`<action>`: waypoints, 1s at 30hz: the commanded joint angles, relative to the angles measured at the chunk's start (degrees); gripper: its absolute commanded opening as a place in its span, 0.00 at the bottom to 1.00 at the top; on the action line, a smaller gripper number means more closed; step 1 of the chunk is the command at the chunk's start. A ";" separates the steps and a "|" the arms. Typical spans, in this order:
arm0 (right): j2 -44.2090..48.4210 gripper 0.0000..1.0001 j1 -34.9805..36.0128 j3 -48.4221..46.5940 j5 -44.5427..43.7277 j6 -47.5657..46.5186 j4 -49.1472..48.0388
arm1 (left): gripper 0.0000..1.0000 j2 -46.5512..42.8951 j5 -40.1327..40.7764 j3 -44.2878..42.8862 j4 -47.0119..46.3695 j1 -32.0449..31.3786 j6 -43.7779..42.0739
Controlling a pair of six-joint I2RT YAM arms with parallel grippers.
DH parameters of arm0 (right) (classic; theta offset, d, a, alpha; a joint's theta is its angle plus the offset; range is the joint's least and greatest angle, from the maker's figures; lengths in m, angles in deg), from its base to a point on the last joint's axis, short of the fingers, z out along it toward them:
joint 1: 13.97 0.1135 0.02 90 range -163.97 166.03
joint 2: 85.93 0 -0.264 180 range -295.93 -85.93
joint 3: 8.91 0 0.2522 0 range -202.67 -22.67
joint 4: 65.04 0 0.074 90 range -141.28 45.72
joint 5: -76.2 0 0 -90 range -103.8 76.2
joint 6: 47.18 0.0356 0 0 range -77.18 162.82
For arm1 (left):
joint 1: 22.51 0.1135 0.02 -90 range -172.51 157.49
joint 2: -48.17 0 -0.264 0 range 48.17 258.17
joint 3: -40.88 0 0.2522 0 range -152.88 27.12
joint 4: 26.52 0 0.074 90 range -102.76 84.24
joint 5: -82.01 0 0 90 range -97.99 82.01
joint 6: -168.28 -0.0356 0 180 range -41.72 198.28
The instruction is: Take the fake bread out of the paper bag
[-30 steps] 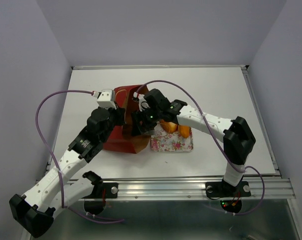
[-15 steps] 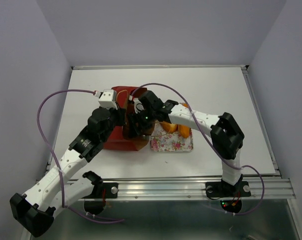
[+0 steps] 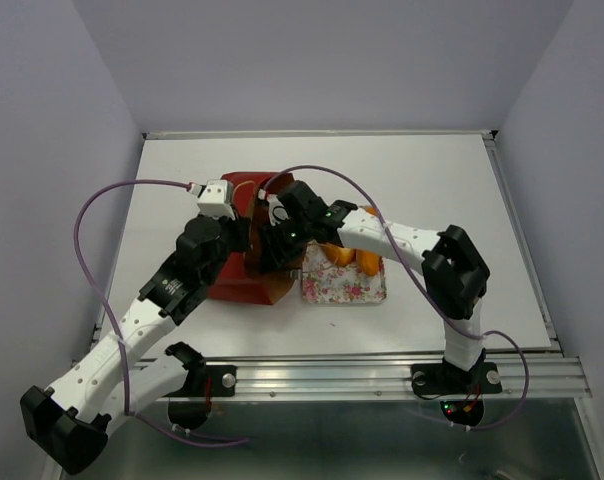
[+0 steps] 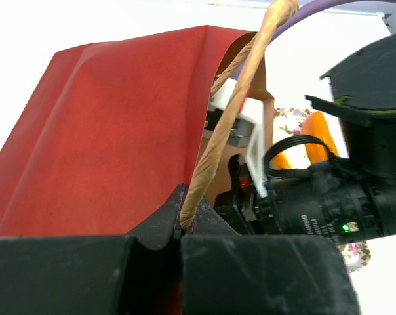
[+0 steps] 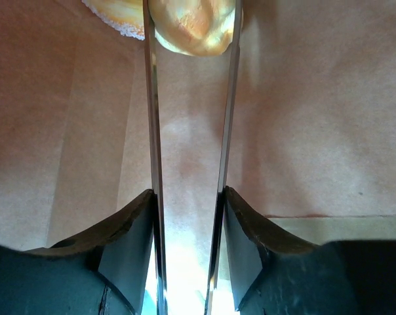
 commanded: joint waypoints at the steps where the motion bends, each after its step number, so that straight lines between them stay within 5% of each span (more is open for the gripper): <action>1: 6.20 0.13 0.32 0.61 -2.44 0.36 -5.02 | 0.00 -1.83 2.78 0.38 -4.34 -0.35 0.88; 6: 10.15 0.01 0.32 3.24 -9.21 0.89 -5.02 | 0.00 -1.13 6.39 -0.24 -3.73 -0.35 2.73; 30: 36.25 0.01 -2.32 11.16 -31.36 1.06 1.66 | 0.00 -1.66 14.91 -1.90 -1.53 -0.26 9.05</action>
